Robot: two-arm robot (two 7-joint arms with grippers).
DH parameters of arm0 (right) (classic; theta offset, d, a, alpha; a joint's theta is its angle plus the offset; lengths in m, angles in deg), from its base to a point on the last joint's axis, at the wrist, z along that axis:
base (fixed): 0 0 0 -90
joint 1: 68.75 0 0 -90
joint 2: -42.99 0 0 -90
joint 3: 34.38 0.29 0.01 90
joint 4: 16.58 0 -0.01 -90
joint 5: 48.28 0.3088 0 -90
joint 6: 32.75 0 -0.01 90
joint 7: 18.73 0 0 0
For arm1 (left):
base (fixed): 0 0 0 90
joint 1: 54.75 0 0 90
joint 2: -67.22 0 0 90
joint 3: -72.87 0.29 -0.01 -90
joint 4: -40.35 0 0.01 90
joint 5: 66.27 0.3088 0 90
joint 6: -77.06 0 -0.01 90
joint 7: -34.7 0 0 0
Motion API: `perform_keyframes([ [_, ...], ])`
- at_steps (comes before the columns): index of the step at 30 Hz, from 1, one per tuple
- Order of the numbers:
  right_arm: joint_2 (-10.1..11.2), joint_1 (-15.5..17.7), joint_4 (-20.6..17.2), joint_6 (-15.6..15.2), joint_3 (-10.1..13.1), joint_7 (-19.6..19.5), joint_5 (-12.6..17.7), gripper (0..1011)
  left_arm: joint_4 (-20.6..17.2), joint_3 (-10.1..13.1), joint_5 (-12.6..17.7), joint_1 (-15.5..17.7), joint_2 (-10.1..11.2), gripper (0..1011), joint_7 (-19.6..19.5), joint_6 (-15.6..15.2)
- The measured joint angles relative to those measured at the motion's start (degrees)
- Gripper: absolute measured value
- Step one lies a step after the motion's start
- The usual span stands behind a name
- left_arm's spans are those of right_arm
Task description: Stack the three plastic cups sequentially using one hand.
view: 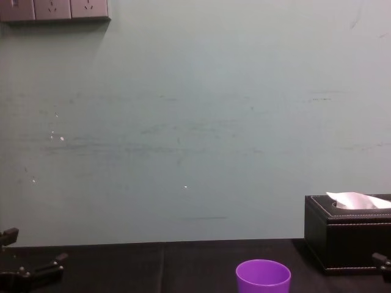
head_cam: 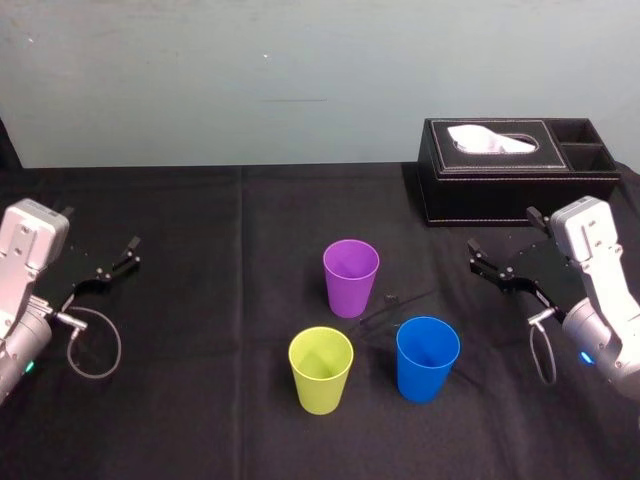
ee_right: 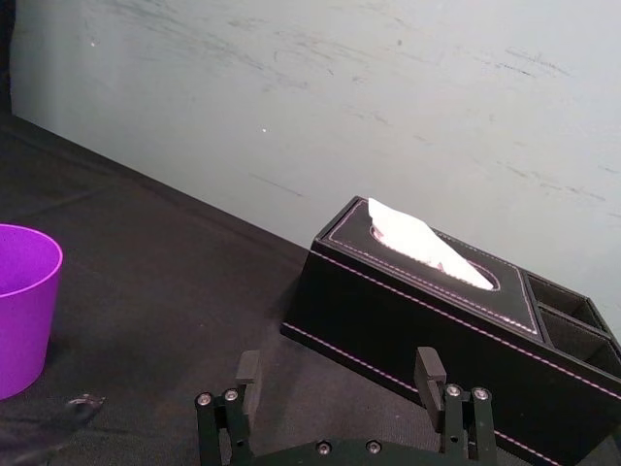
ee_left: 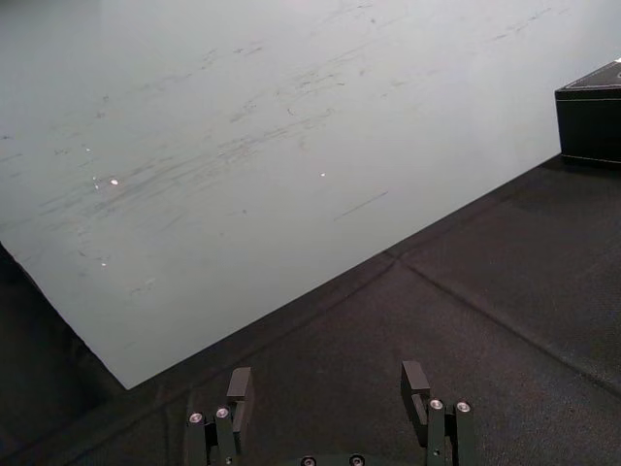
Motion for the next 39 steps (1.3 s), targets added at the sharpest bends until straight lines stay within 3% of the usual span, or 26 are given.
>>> perform_keyframes([
  [39,0.0,0.0,0.0,0.0,0.0,0.0,0.0,1003,0.0,0.0,0.0,0.0,0.0,1000,0.0,0.0],
])
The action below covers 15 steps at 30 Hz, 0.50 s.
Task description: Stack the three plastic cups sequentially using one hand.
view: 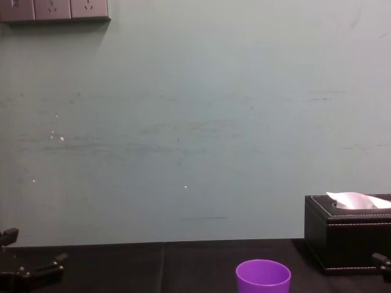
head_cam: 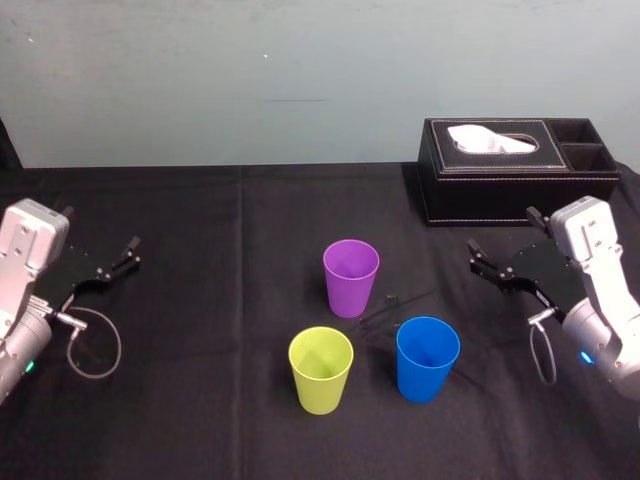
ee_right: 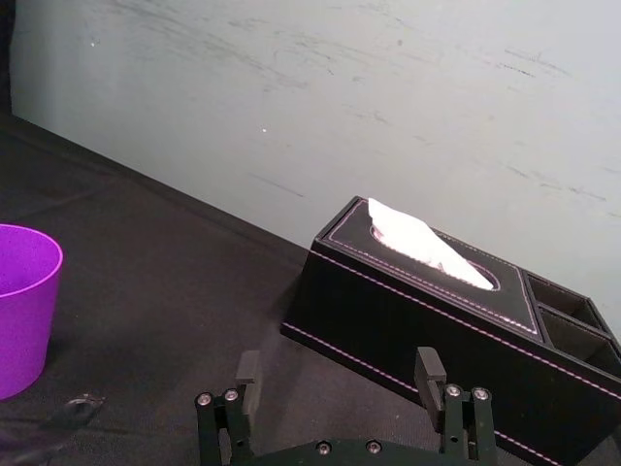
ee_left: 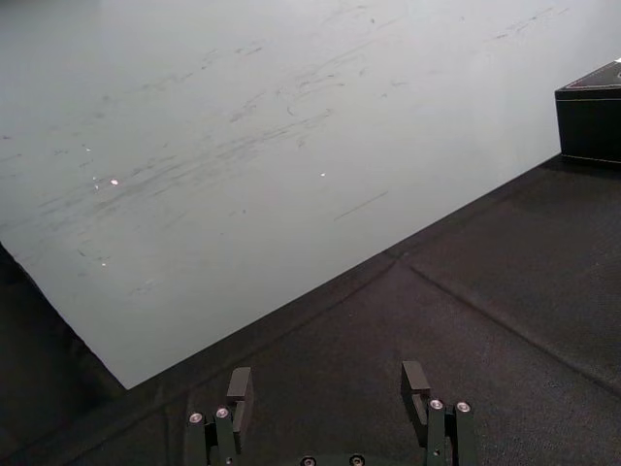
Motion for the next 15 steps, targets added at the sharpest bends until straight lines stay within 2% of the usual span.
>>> perform_keyframes([
  [7,-0.1,0.0,0.0,0.0,0.2,0.2,0.2,1004,0.0,0.0,0.0,0.0,0.0,1000,0.0,0.0],
  [15,0.6,2.1,-2.1,0.9,3.8,4.0,4.5,1003,0.0,0.0,0.0,0.0,0.0,1000,0.0,0.0],
])
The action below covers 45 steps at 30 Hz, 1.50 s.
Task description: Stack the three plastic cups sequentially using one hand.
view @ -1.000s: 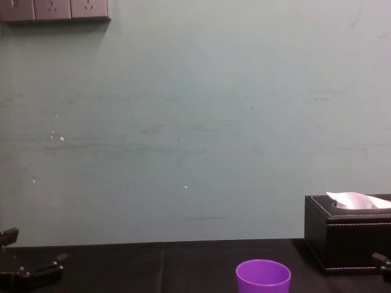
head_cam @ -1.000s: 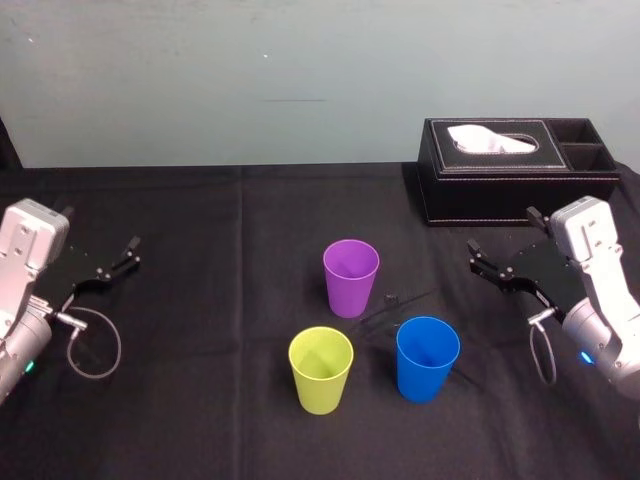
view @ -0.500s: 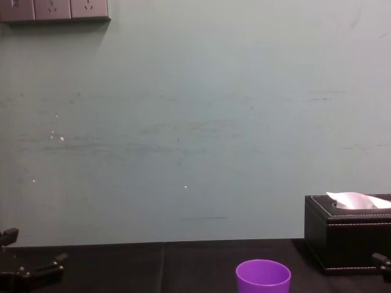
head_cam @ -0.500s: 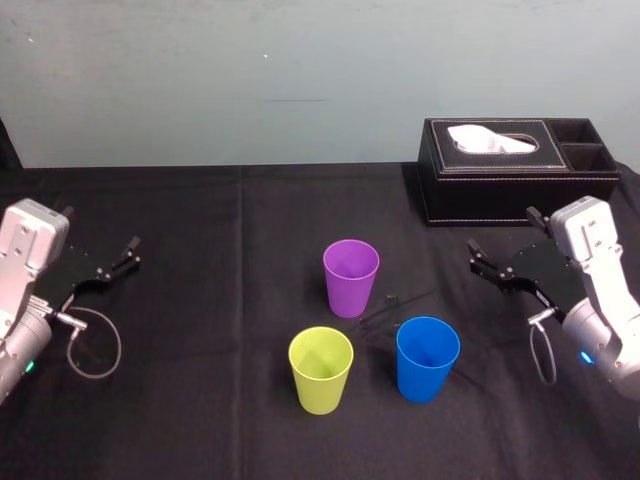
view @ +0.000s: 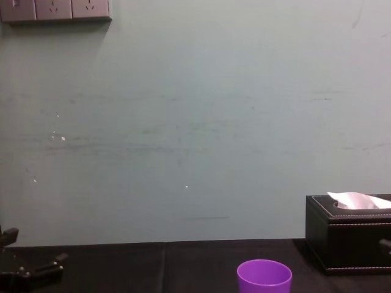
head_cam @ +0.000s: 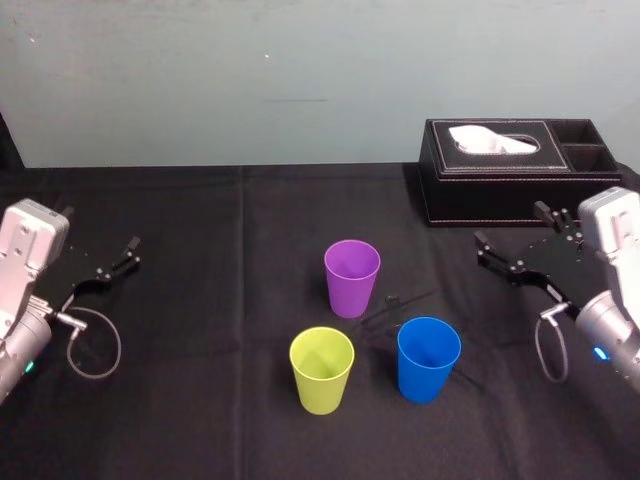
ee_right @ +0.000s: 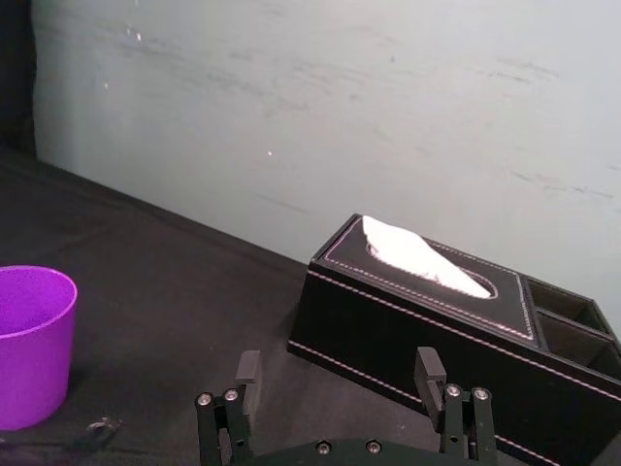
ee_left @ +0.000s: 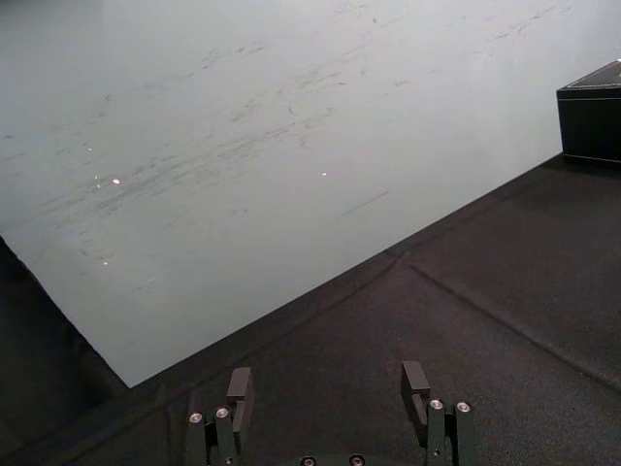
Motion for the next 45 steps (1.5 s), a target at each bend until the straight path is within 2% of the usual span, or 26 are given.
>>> perform_keyframes([
  [5,1.7,2.4,-2.9,0.2,2.5,1.8,2.3,1003,0.0,0.0,0.0,0.0,0.0,1000,0.0,0.0],
  [9,3.9,5.8,-6.3,0.9,5.2,3.7,4.4,1003,0.0,0.0,0.0,0.0,0.0,1000,0.0,0.0],
  [14,5.7,9.0,-8.9,1.8,7.2,4.8,5.3,1003,0.0,0.0,0.0,0.0,0.0,1000,0.0,0.0],
  [19,8.5,14.9,-12.7,4.6,10.0,6.5,5.5,1003,0.0,0.0,0.0,0.0,0.0,1000,0.0,0.0],
  [26,11.1,20.4,-15.5,6.0,12.4,10.0,7.1,1003,0.0,0.0,0.0,0.0,0.0,1000,0.0,0.0],
  [35,13.8,25.5,-16.8,8.1,13.7,15.2,7.3,1003,0.0,0.0,0.0,0.0,0.0,1000,0.0,0.0],
  [45,14.3,27.5,-16.5,8.7,13.2,18.4,5.3,1003,0.0,0.0,0.0,0.0,0.0,1000,0.0,0.0],
])
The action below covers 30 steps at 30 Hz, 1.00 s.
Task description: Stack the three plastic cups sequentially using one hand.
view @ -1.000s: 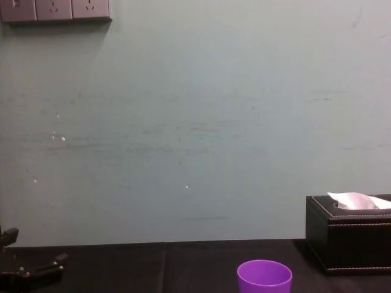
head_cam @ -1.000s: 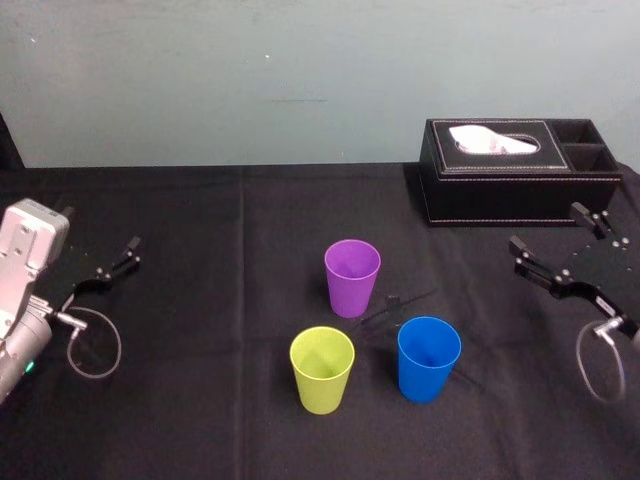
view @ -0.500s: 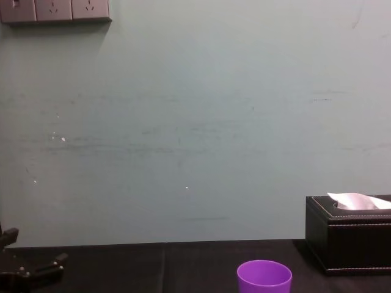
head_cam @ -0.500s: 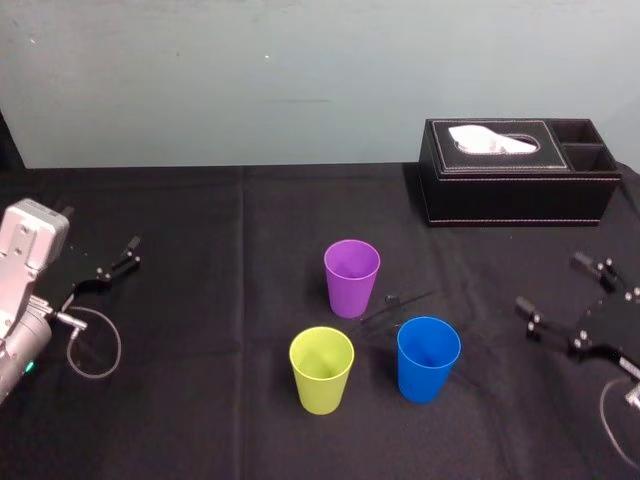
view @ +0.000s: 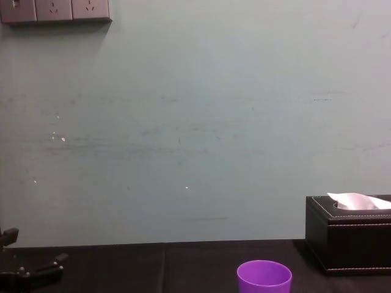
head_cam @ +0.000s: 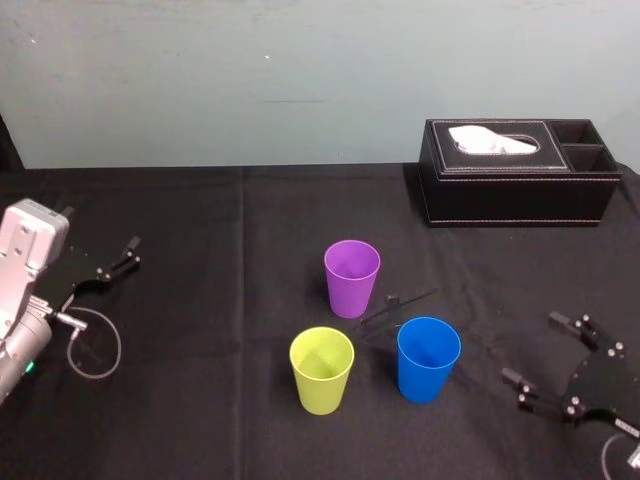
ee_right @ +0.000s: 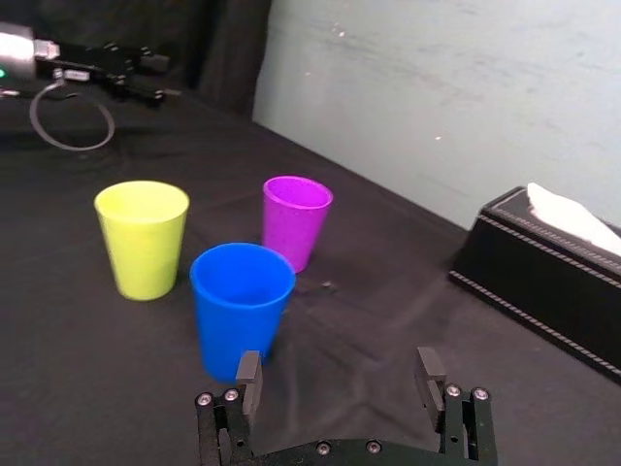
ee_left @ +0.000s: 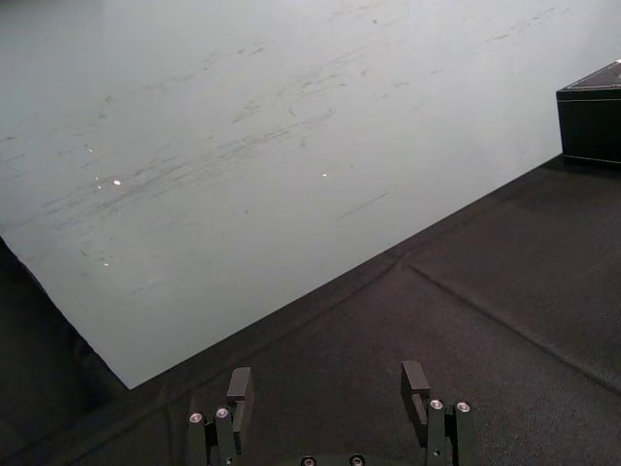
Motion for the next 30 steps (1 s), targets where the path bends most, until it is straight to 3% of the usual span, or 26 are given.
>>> perform_keyframes([
  [11,-1.0,0.7,-0.5,-1.1,-0.9,3.4,-0.3,1003,0.0,0.0,0.0,0.0,0.0,1000,0.0,0.0],
  [23,-4.2,-0.9,-0.4,-3.4,-2.9,5.0,-2.6,1003,0.0,0.0,0.0,0.0,0.0,1000,0.0,0.0],
  [30,-6.0,-2.7,0.3,-6.5,-3.2,6.7,-1.6,1003,0.0,0.0,0.0,0.0,0.0,1000,0.0,0.0],
])
